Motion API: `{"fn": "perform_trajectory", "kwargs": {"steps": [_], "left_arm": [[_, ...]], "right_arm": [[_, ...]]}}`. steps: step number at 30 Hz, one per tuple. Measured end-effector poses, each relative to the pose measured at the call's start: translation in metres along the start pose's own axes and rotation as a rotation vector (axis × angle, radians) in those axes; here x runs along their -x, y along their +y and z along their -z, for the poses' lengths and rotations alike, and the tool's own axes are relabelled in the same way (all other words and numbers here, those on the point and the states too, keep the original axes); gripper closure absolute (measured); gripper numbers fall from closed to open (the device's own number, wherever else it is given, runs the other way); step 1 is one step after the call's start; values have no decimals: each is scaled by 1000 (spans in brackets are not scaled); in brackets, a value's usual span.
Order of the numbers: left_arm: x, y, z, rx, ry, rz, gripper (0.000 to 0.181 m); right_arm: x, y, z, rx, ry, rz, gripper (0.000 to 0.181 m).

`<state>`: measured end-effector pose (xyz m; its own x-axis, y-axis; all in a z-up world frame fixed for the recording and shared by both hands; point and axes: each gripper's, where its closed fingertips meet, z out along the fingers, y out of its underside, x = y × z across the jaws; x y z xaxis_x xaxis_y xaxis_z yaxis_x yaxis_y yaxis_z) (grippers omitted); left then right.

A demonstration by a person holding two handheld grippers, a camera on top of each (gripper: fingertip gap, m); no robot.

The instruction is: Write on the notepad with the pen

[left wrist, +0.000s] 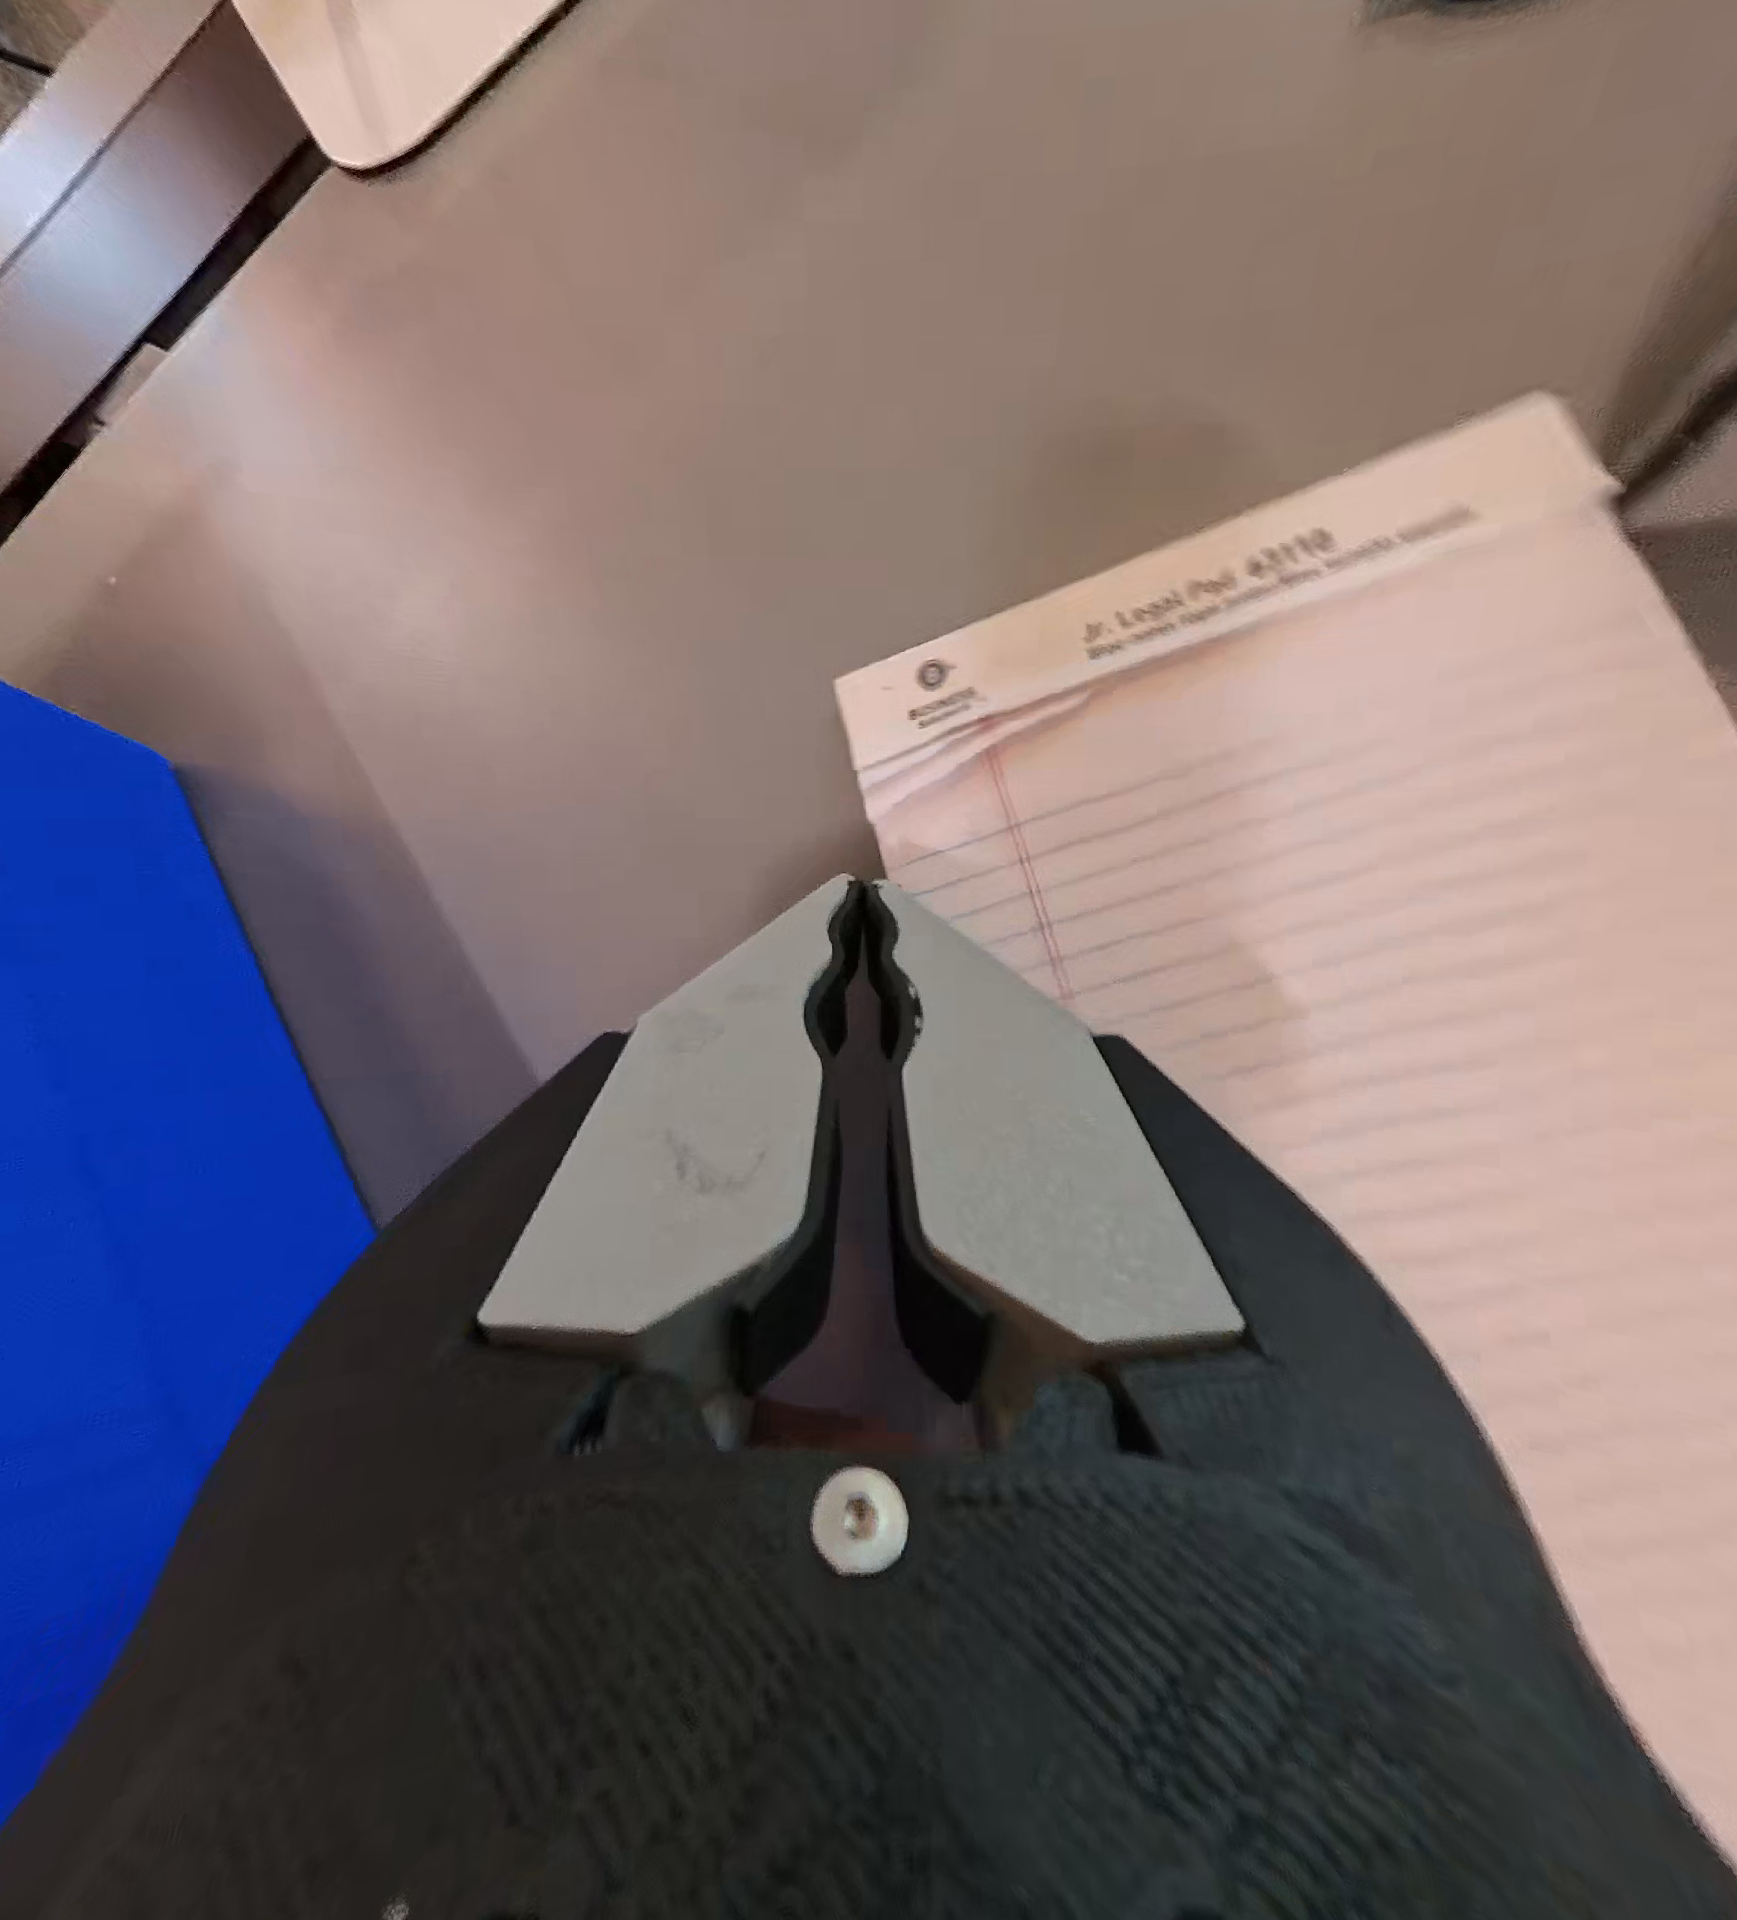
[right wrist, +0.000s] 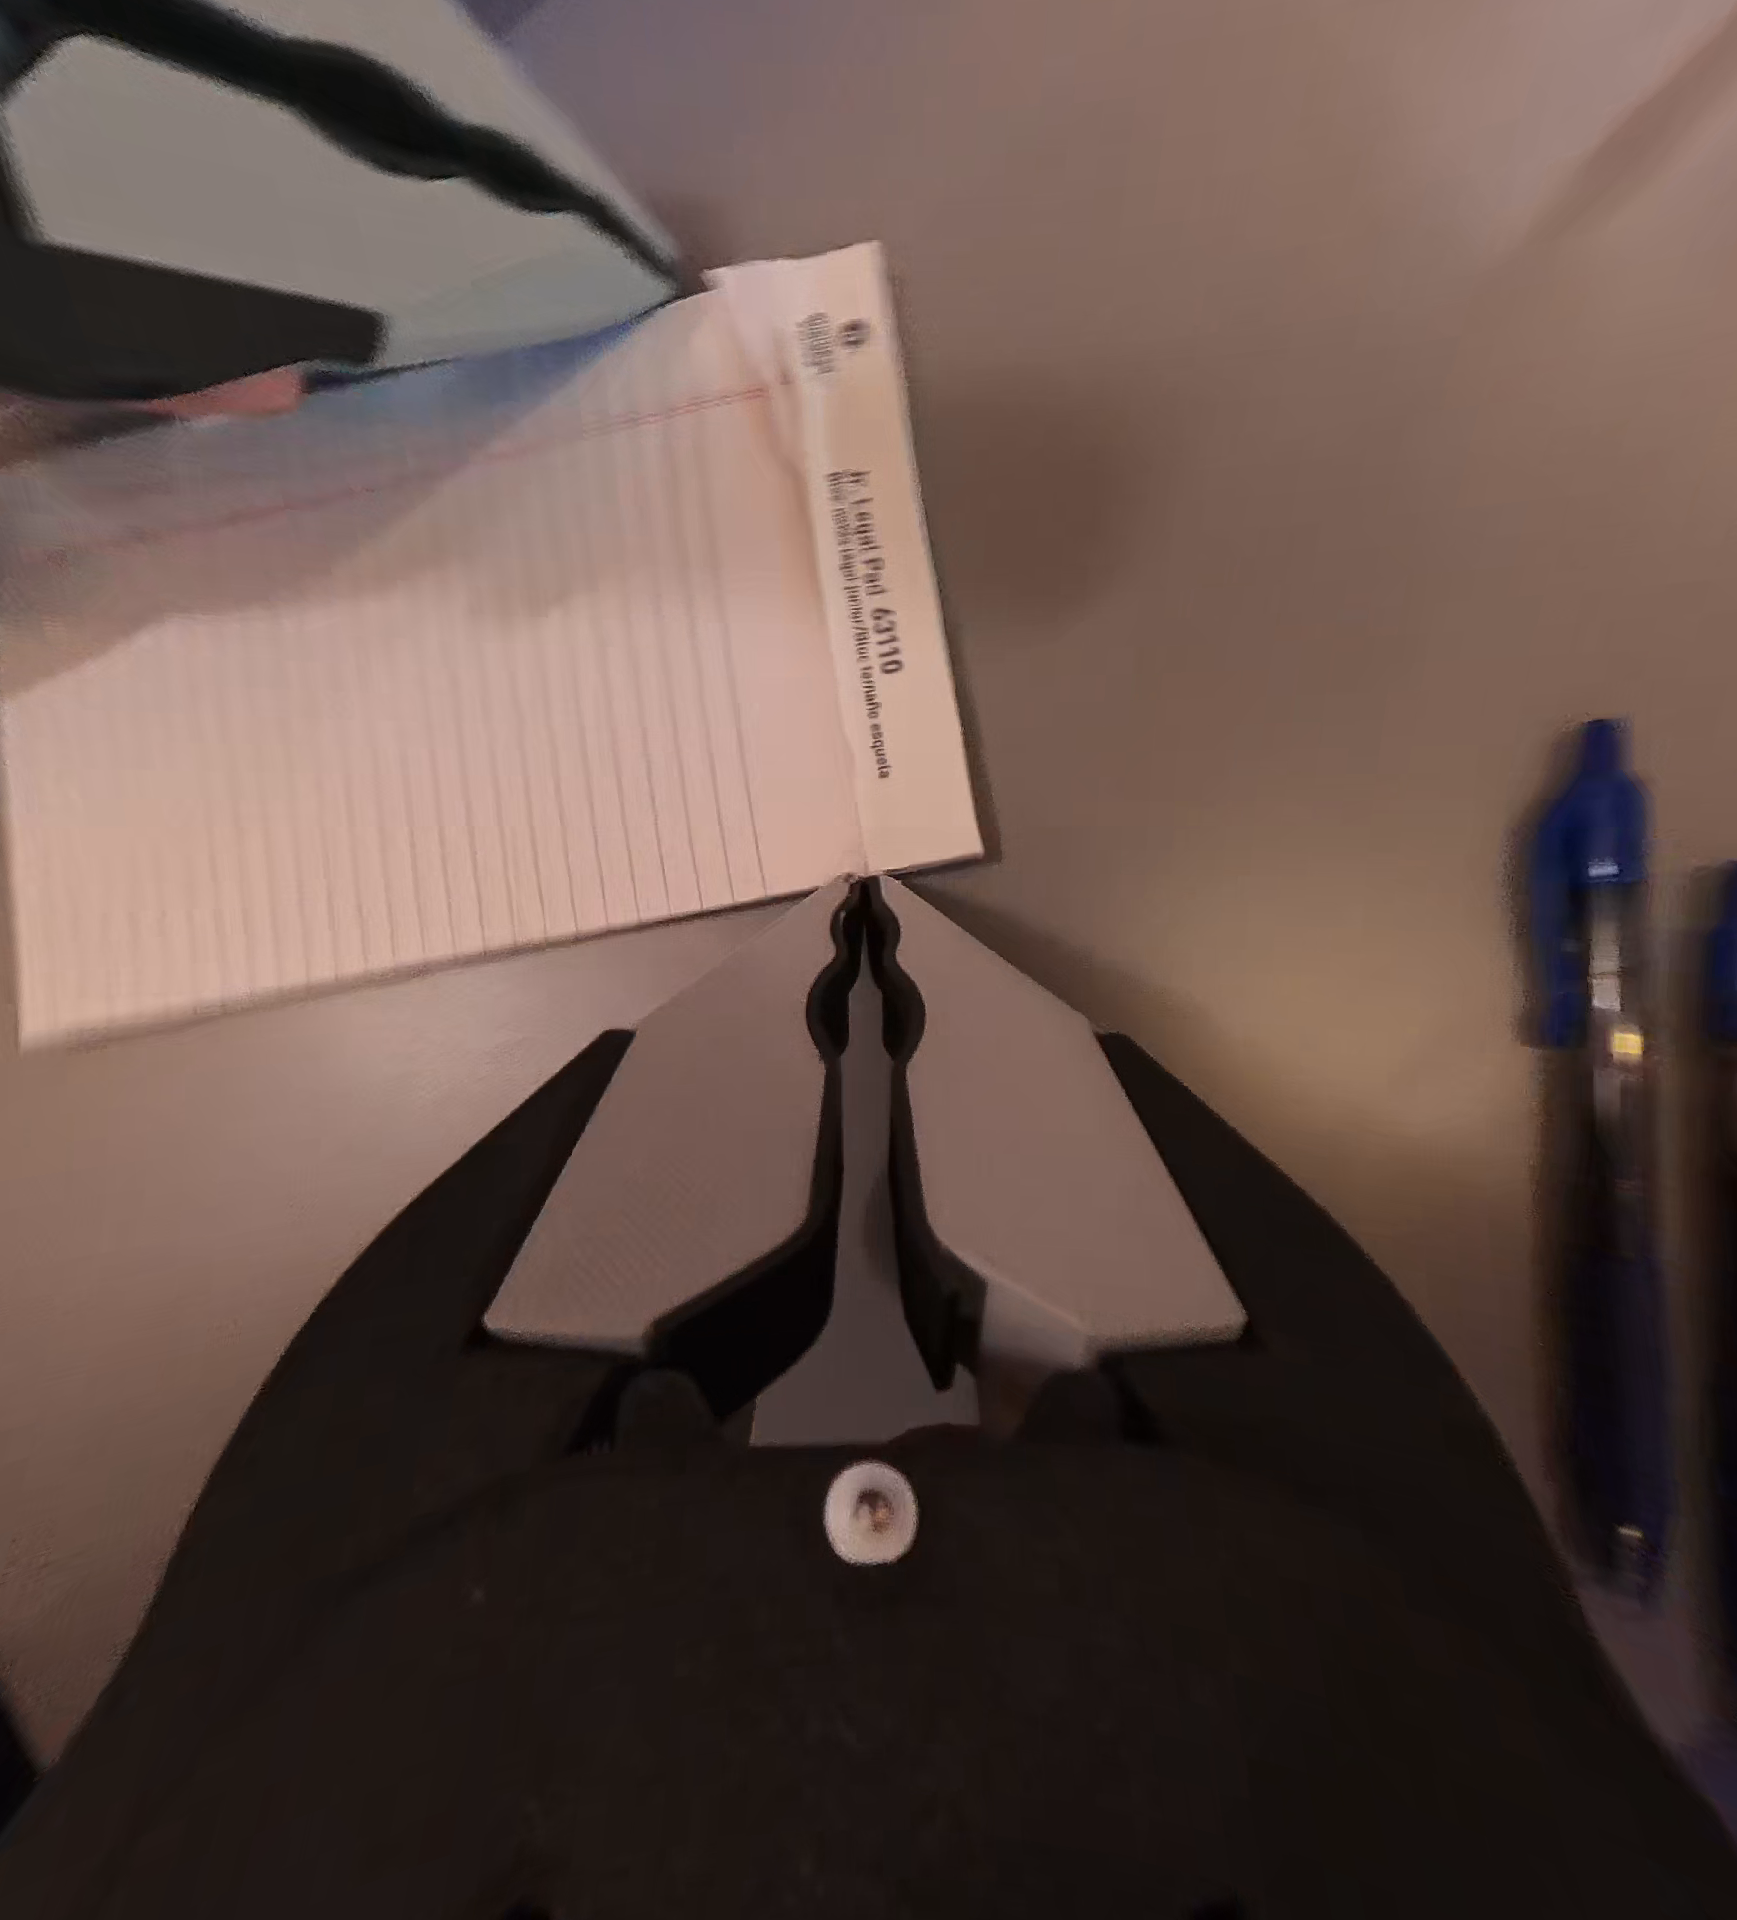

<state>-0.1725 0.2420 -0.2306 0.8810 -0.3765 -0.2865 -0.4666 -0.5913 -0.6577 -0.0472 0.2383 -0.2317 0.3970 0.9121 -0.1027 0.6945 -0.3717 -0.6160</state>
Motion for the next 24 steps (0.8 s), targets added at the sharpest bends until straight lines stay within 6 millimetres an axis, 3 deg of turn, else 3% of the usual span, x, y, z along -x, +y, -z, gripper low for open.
{"fn": "perform_trajectory", "kwargs": {"steps": [4, 8, 11, 14, 19, 24], "left_arm": [[-8, -3, 1, -12, 44, -2, 181], [-16, -5, 3, -23, 101, 13, 181], [-10, -14, 10, -71, 67, 4, 181], [-19, -22, 21, -112, 133, 10, 181], [-30, -1, 13, 7, 175, -51, 181], [-43, -2, 14, -4, 255, -28, 181]], "right_arm": [[-41, -16, -8, -36, 95, -50, 181], [-55, -23, -9, -43, 47, -157, 181], [-49, -14, -1, -41, -14, -205, 179], [-45, -2, 10, -46, -24, -205, 178], [-21, 15, 18, -32, -145, -257, 175], [-9, 17, 20, -32, -220, -311, 171]]}}
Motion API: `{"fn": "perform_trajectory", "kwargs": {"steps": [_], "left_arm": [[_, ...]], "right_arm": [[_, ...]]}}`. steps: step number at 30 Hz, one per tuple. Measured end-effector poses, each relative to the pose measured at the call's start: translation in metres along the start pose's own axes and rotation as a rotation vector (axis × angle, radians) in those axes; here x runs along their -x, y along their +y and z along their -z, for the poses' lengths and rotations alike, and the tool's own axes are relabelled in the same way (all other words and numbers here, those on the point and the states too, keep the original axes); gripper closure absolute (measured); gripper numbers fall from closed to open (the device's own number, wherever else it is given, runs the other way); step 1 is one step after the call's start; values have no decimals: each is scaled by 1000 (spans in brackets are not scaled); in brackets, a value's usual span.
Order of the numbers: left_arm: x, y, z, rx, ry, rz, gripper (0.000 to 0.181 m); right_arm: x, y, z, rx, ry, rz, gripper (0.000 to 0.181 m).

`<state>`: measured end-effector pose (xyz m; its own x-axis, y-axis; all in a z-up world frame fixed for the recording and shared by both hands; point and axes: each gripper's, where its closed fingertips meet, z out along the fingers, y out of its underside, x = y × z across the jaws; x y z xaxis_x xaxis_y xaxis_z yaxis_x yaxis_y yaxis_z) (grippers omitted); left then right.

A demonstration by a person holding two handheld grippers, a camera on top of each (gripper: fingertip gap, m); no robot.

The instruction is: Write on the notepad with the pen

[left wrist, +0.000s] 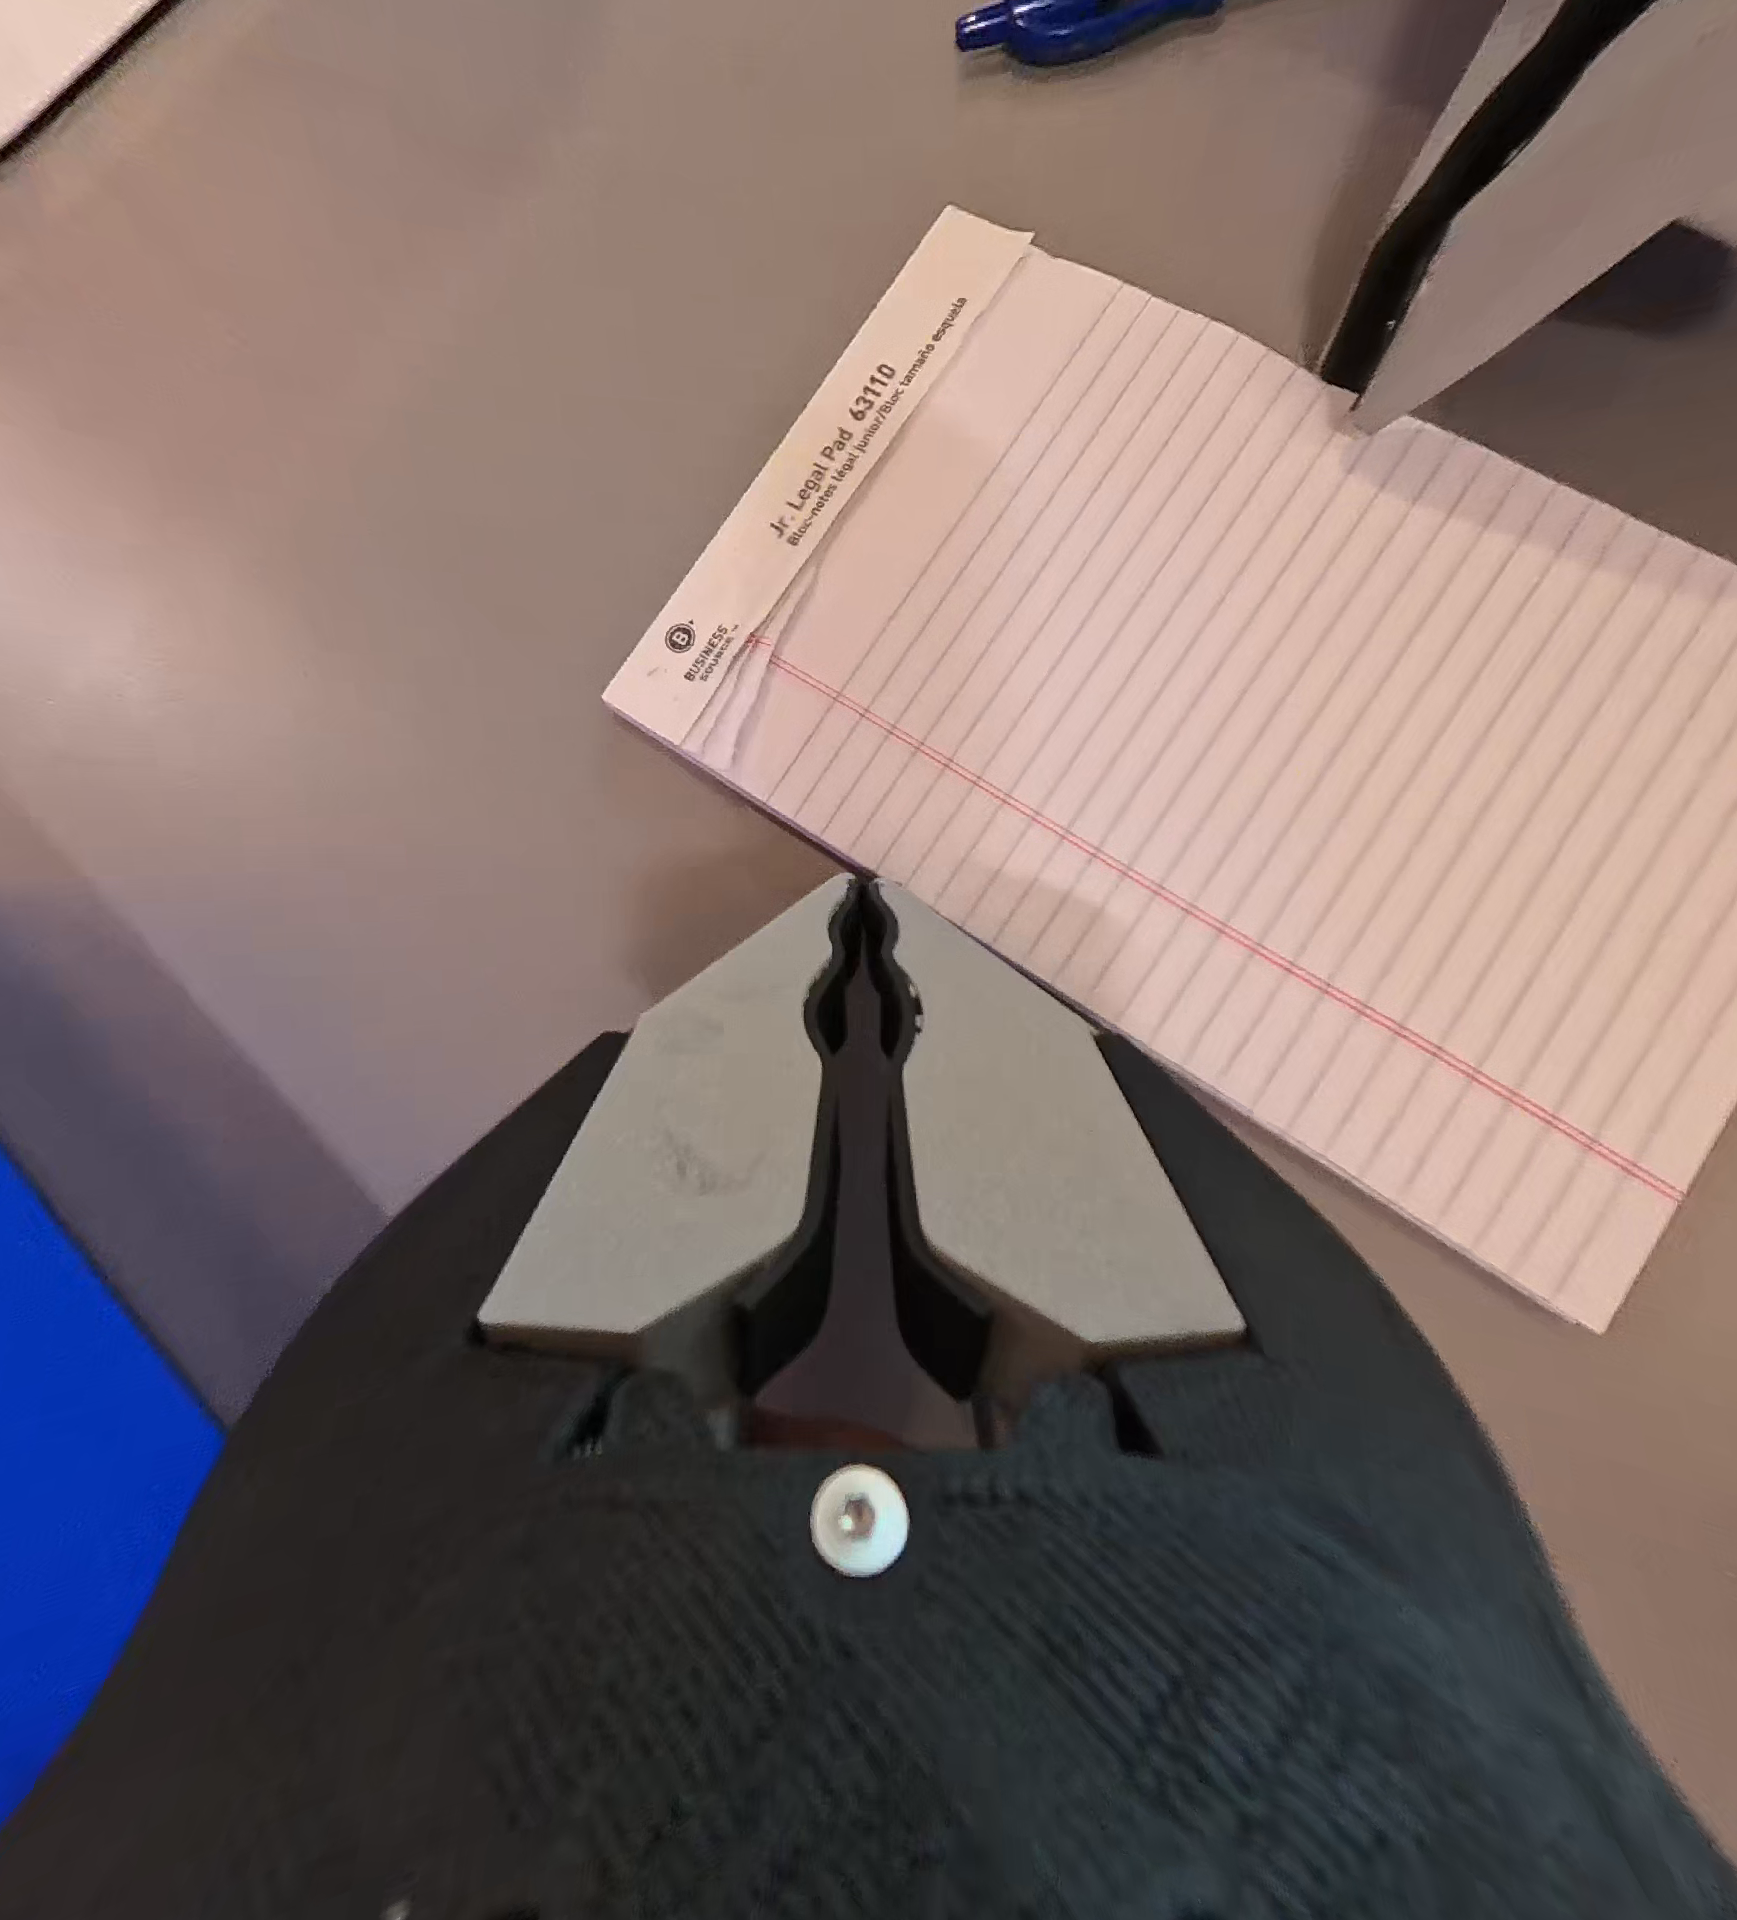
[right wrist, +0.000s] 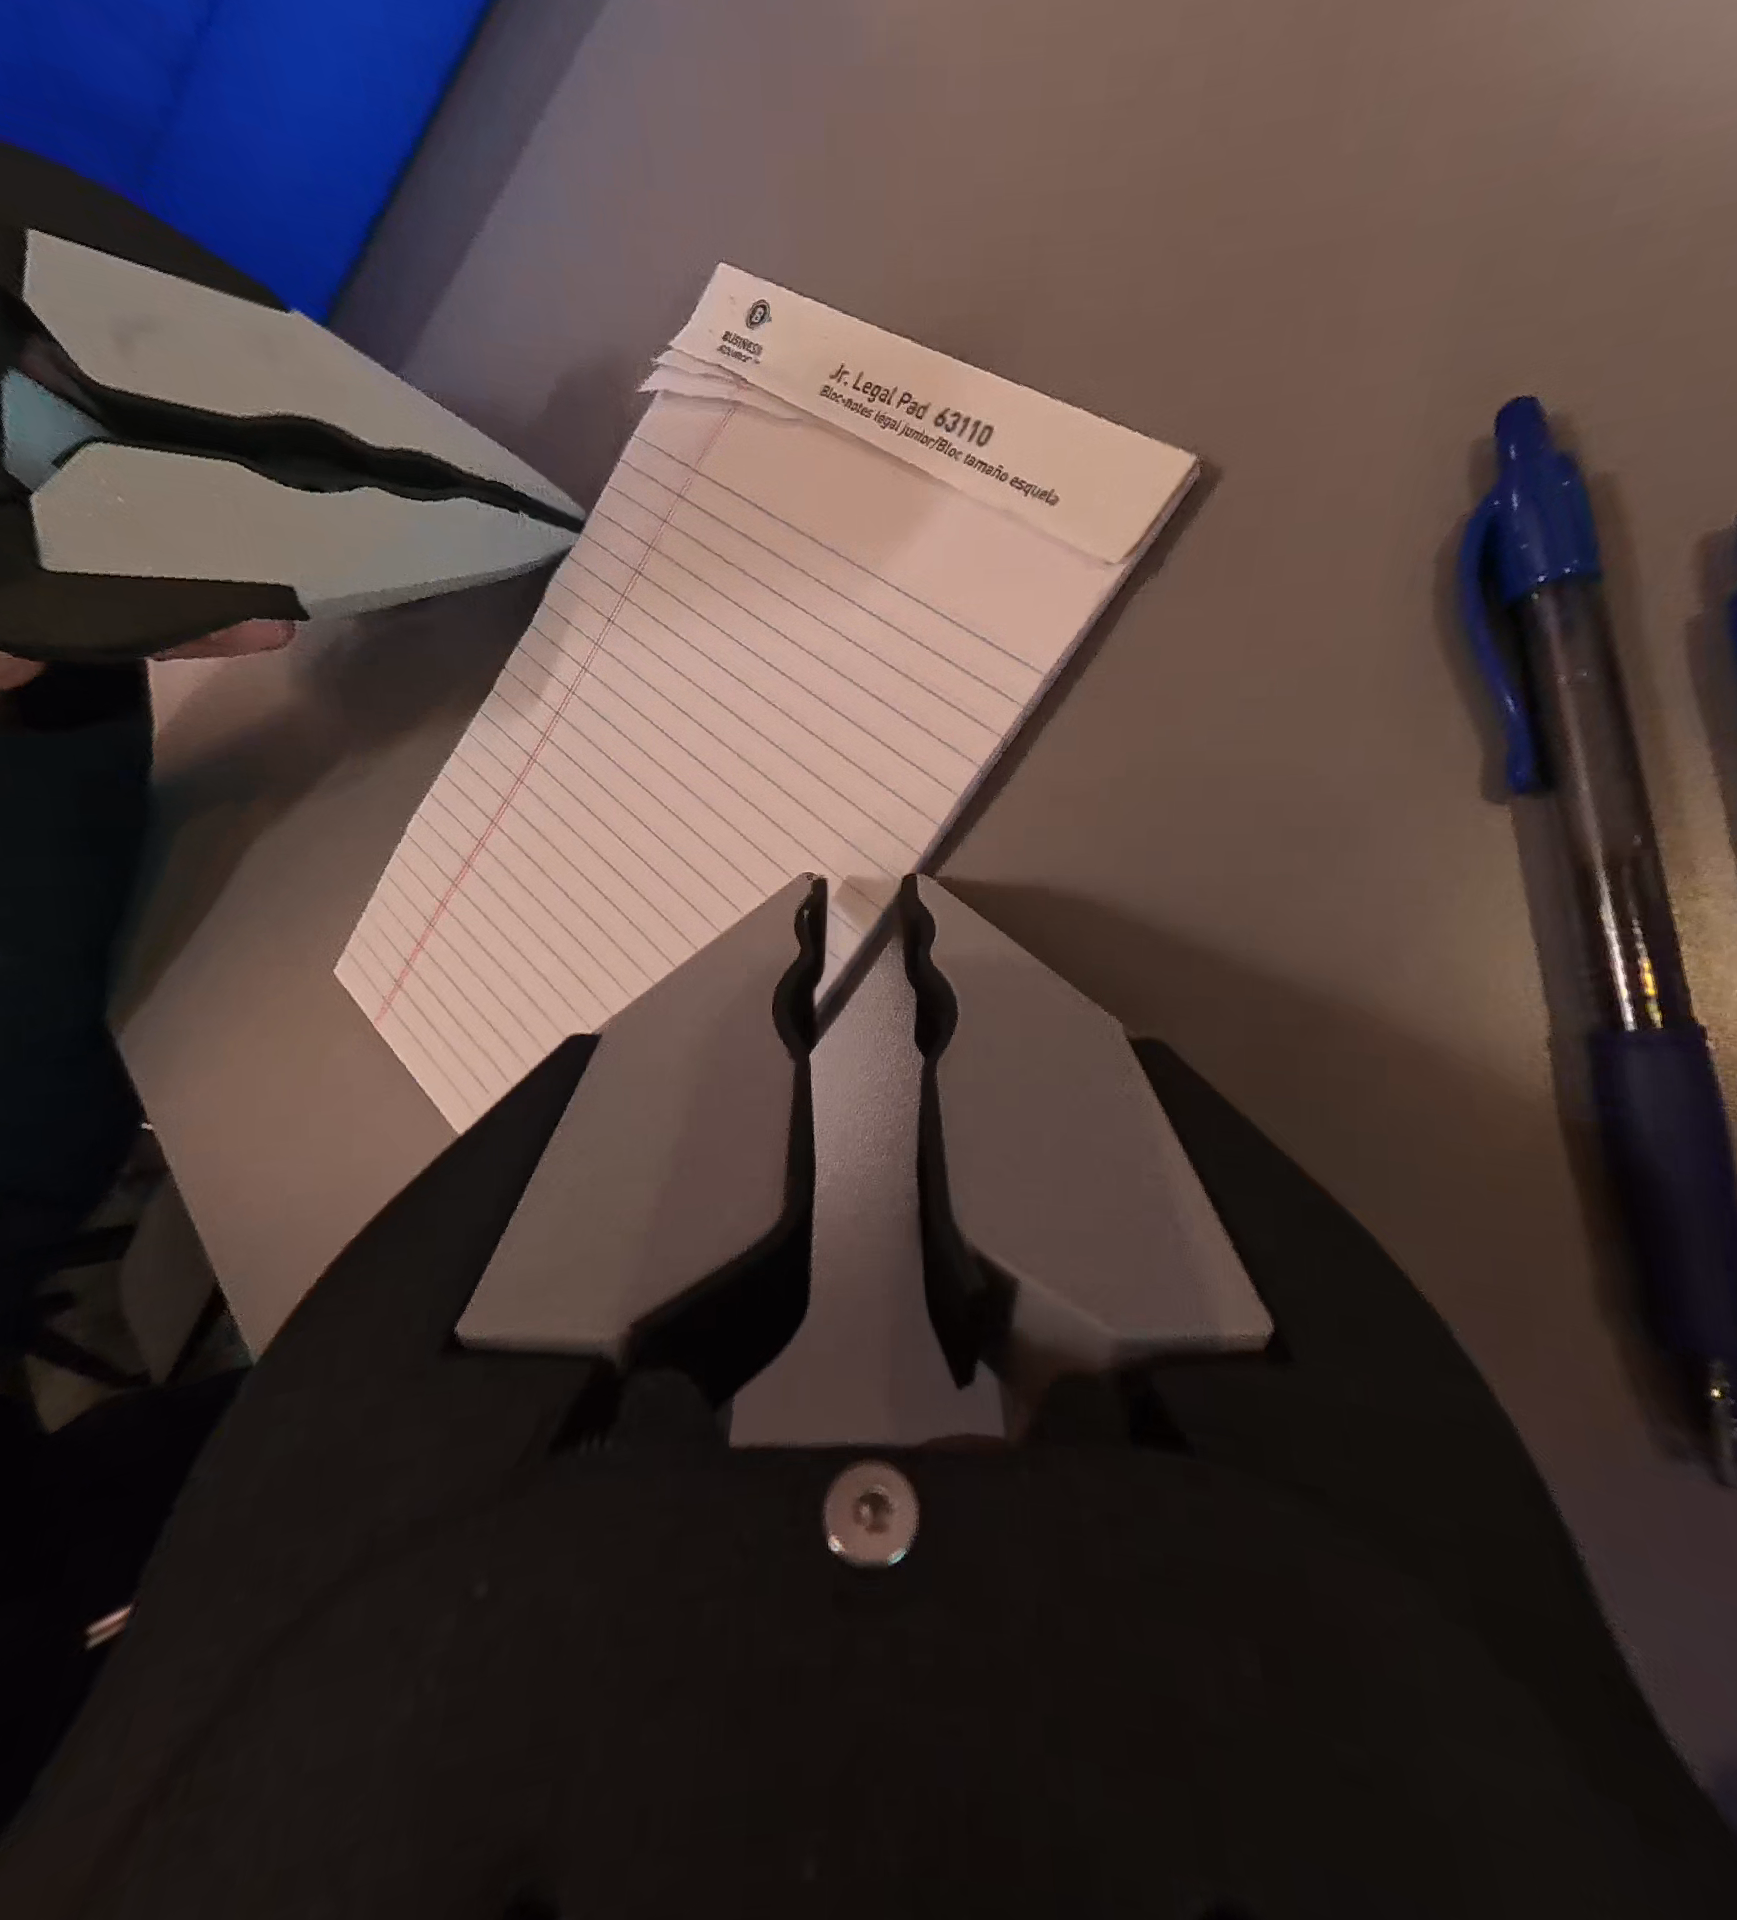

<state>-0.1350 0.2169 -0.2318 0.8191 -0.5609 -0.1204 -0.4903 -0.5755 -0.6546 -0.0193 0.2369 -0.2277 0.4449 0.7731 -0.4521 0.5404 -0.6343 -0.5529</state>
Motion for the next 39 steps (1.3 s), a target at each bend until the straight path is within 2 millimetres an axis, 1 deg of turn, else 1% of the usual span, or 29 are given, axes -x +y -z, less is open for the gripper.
{"fn": "perform_trajectory", "kwargs": {"steps": [3, 8, 11, 12, 13, 15, 16, 18, 22, 28, 29, 30, 36, 39], "left_arm": [[-1, 0, 0, -4, 12, 3, 181], [-1, 0, 0, 0, 1, -7, 181], [-1, 0, 1, 0, 2, -6, 181], [-1, 0, 1, -1, 3, -5, 181], [-1, 0, 0, -1, 4, -4, 181], [-2, -1, 0, -4, 5, -4, 181], [-2, -1, 0, -4, 3, -7, 181], [-2, -1, 0, -6, 5, -5, 181], [-2, -1, 0, -6, 5, -5, 181], [-2, -1, 0, -5, 1, -8, 181], [-2, -1, 0, -5, 1, -8, 181], [-2, -1, 0, -5, 2, -7, 181], [-2, -1, 0, -5, 2, -6, 181], [-2, -1, 0, -6, 3, -5, 181]], "right_arm": [[1, -2, 0, -17, -56, -67, 169], [7, -6, 3, -67, -219, -204, 154], [8, -9, 6, -106, -266, -242, 154], [10, -14, 9, -132, -294, -253, 155], [14, -19, 14, -159, -338, -267, 160], [22, -24, 17, -174, -403, -283, 175], [24, -24, 15, -167, -409, -279, 179], [25, -25, 12, -158, -405, -280, 180], [21, -24, 11, -152, -377, -276, 181], [13, -14, 11, -138, -353, -305, 181], [10, -12, 10, -135, -347, -313, 174], [9, -9, 9, -130, -348, -321, 172], [8, -4, 9, -123, -369, -353, 168], [9, -5, 12, -142, -401, -378, 163]]}}
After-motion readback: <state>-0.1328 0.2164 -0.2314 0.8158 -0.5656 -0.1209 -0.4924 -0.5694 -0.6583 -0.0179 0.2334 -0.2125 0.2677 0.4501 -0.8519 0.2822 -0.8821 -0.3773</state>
